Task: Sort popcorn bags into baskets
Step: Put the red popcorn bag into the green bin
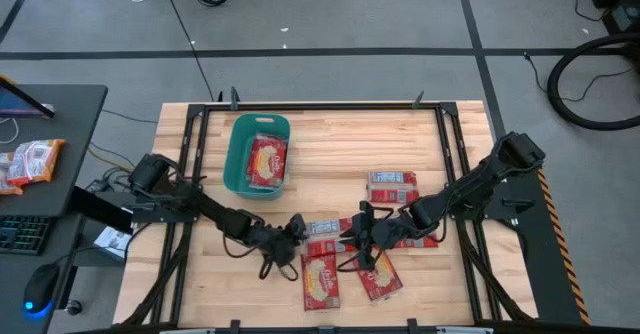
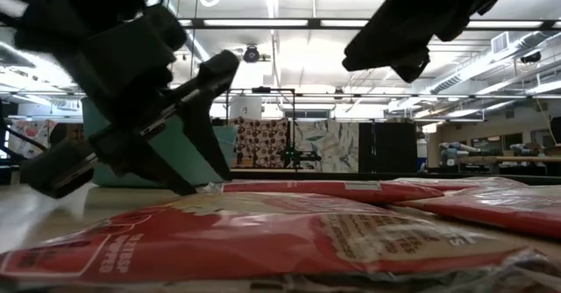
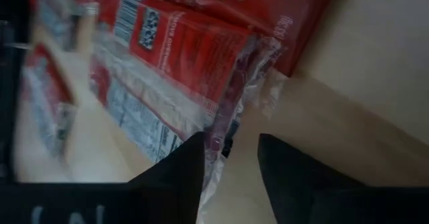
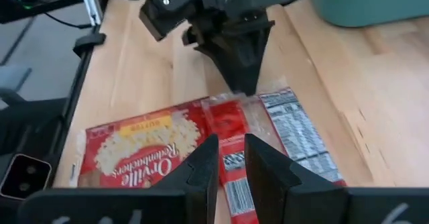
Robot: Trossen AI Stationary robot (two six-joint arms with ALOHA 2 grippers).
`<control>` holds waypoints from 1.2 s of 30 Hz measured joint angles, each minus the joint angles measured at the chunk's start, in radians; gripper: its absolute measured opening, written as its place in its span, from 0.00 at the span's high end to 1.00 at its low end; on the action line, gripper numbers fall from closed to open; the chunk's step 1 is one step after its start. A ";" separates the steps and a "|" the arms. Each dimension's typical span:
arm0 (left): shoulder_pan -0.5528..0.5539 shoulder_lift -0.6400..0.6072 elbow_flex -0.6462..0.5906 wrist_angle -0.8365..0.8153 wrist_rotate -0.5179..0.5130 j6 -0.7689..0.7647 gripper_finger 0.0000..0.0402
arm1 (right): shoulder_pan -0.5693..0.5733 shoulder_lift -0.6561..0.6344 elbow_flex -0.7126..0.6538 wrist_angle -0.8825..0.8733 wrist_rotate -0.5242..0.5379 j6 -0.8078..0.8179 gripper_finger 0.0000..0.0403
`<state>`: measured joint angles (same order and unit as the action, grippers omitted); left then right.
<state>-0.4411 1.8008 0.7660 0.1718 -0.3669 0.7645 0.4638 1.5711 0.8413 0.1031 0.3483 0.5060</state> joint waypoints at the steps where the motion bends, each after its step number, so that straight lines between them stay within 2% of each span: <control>1: 0.008 0.000 0.015 -0.029 0.025 -0.002 0.66 | 0.001 0.000 0.000 0.002 -0.001 0.000 0.81; 8: 0.036 0.002 0.037 -0.050 0.047 0.123 0.75 | 0.009 -0.005 0.000 0.052 -0.002 -0.016 0.81; 13: 0.035 0.003 0.037 -0.034 0.039 0.139 0.80 | 0.014 -0.005 0.000 0.048 -0.002 -0.015 0.81; 18: 0.033 0.003 0.037 -0.037 0.039 0.133 0.93 | 0.014 -0.005 0.000 0.048 -0.002 -0.015 0.81; 20: 0.033 0.003 0.038 -0.035 0.039 0.108 0.98 | 0.014 -0.005 0.000 0.049 -0.002 -0.012 0.81; 26: 0.032 -0.025 0.038 -0.032 0.034 -0.002 0.99 | 0.014 -0.005 0.000 0.048 -0.002 -0.012 0.81; 31: 0.041 -0.168 0.038 -0.094 0.034 -0.128 0.99 | 0.014 -0.005 0.000 0.044 0.007 -0.012 0.81; 36: 0.088 -0.323 0.039 -0.158 0.079 -0.289 1.00 | 0.015 -0.005 0.000 0.037 0.033 -0.013 0.81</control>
<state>-0.3534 1.4779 0.8051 0.0139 -0.2883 0.4756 0.4786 1.5665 0.8413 0.1398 0.3809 0.4926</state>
